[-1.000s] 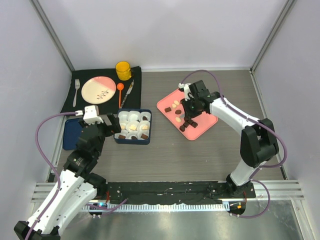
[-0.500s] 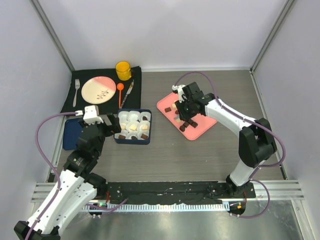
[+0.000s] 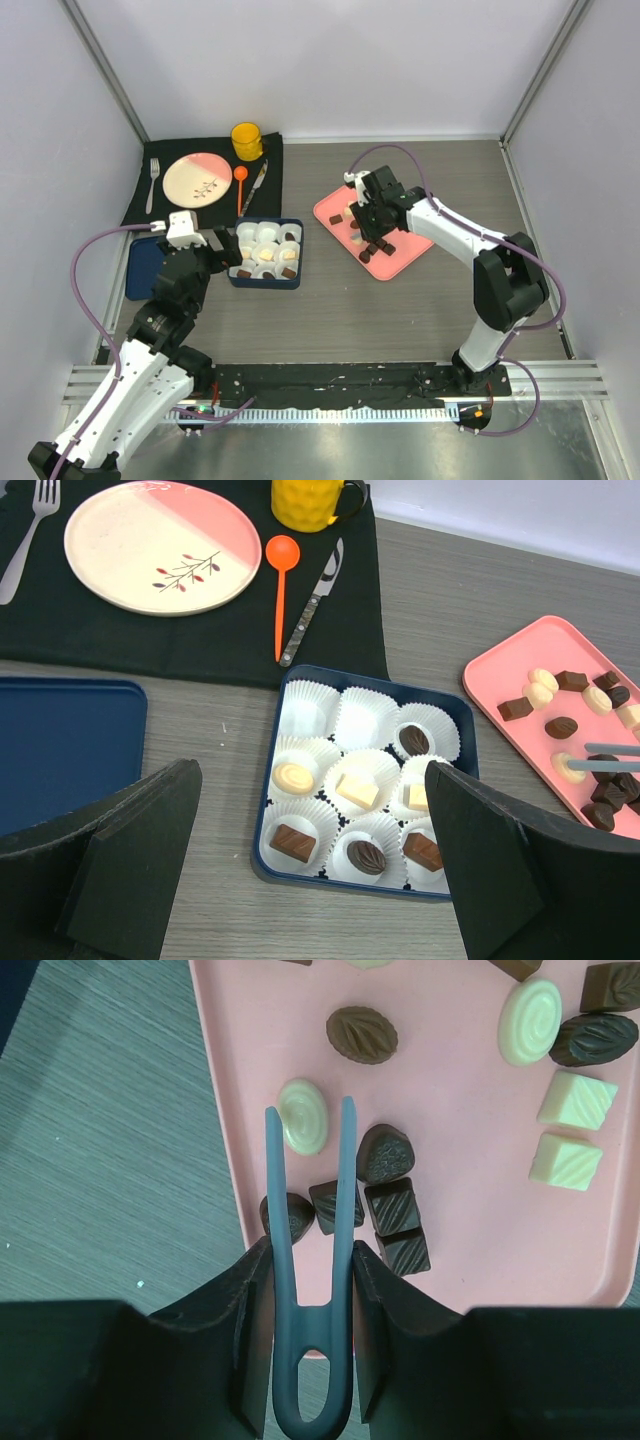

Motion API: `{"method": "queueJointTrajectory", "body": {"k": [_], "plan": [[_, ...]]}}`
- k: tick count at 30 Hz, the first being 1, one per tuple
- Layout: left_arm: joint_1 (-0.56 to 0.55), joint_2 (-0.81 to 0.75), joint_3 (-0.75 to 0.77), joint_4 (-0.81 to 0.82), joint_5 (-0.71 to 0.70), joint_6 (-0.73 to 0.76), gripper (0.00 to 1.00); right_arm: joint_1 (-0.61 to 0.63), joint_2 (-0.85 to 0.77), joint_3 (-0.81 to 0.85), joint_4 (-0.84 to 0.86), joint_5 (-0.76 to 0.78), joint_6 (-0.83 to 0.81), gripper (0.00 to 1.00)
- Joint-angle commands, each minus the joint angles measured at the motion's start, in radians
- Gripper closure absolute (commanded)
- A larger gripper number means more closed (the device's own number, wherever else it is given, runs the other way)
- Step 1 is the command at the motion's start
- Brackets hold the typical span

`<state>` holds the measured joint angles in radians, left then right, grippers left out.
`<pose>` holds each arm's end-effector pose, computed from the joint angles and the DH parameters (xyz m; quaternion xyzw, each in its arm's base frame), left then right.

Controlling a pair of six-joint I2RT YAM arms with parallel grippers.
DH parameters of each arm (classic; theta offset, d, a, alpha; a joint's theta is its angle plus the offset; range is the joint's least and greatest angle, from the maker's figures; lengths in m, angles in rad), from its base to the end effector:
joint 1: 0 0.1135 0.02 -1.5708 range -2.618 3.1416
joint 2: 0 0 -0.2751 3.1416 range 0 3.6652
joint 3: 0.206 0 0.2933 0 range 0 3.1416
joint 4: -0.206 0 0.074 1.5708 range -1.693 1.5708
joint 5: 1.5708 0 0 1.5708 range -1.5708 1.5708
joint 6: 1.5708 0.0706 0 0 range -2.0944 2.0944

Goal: Pack the chocolate

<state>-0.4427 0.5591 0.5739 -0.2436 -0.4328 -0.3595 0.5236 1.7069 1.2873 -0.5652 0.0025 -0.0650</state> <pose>0.2001 -0.0621 0.2923 -0.1016 0.7698 -0.0823 0.6247 0.3672 0.2118 0.2034 -0.2774 0.9163 0.0645 0.2815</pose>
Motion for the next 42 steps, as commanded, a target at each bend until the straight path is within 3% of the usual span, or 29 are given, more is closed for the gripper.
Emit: {"method": "queueJointTrajectory", "body": {"k": [1,29,34,42], "plan": [[0.006,0.001,0.041,0.035,0.003,0.008,0.00,0.006,0.011,0.023,0.034,0.019,0.008,0.63],[0.004,-0.001,0.040,0.038,0.012,0.007,0.00,0.004,0.036,0.014,0.007,-0.019,0.011,0.66],[0.006,-0.002,0.040,0.038,0.011,0.007,0.00,0.006,0.016,0.032,0.002,-0.015,0.011,0.79],[0.006,-0.005,0.040,0.036,0.008,0.008,0.00,0.038,-0.016,0.119,0.001,-0.007,0.017,0.82]]}}
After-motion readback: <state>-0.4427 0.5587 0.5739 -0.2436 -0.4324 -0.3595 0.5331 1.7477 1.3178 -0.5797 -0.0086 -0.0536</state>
